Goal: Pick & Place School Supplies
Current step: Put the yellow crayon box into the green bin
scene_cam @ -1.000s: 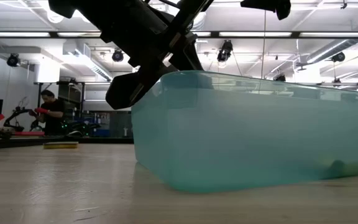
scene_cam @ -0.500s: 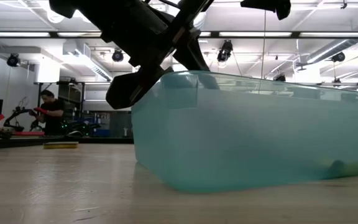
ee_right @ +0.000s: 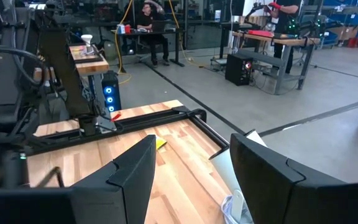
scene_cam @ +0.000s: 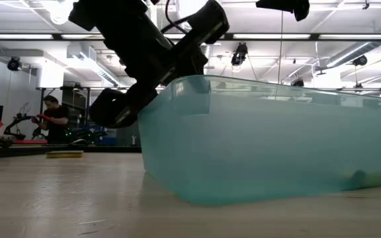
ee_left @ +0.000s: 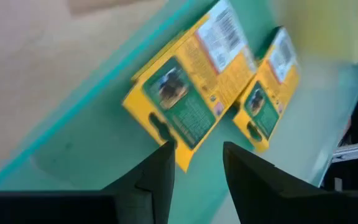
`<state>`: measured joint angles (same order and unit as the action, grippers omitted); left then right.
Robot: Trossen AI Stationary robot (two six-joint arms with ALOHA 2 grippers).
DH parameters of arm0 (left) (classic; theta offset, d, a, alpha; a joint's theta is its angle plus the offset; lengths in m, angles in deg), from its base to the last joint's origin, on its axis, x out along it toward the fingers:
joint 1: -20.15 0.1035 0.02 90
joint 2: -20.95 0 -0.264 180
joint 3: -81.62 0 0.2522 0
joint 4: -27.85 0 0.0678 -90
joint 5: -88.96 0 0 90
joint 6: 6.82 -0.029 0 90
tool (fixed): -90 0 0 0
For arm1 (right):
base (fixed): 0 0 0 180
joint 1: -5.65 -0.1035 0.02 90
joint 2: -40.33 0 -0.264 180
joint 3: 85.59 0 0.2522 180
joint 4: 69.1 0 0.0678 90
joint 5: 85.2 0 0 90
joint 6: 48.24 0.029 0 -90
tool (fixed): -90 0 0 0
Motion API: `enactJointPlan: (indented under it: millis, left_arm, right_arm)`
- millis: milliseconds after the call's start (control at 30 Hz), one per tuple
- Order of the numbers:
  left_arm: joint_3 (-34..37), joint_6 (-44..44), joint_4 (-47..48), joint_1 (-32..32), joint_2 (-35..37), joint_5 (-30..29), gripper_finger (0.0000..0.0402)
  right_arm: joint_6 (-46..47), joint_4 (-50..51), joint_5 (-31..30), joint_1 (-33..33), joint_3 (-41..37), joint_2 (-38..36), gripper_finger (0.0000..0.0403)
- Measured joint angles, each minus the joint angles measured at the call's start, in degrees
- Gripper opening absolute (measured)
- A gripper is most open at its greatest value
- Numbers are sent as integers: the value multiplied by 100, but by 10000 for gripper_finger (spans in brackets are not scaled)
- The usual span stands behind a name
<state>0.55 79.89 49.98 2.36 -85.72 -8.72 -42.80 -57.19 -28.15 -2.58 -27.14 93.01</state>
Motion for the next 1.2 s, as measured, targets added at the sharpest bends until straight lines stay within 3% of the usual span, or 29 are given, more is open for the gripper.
enactJointPlan:
  millis: [167, 300, 500, 667, 767, 833, 933, 1200]
  left_arm:
    - [-2, 312, 144, 157, 18, 724, 142]
    - [17, -15, 232, 208, 157, 699, 143]
    - [-149, -854, 485, 216, 723, -586, 143]
    - [-417, -1184, 1518, 223, 1232, -2000, 143]
    - [-643, -1069, 2516, 288, 1547, -2349, 143]
    - [-779, -577, 3498, 359, 1687, -2310, 143]
    - [-857, 845, 4794, 399, 1833, -2290, 142]
    - [-704, 4548, 7002, 221, 2060, -1680, 142]
  right_arm:
    - [0, 0, 1, 0, 0, 0, 203]
    - [-2, 0, 1, 0, 0, 0, 203]
    - [6, 0, 0, 0, 0, 2, 203]
    - [13, 0, 0, 1, 0, 2, 203]
    - [0, 0, 0, 1, 0, 2, 203]
    - [-2, 0, 1, 1, 0, 2, 203]
    - [6, 0, 0, 0, 0, 2, 203]
    - [0, 0, 1, 2, 0, 2, 203]
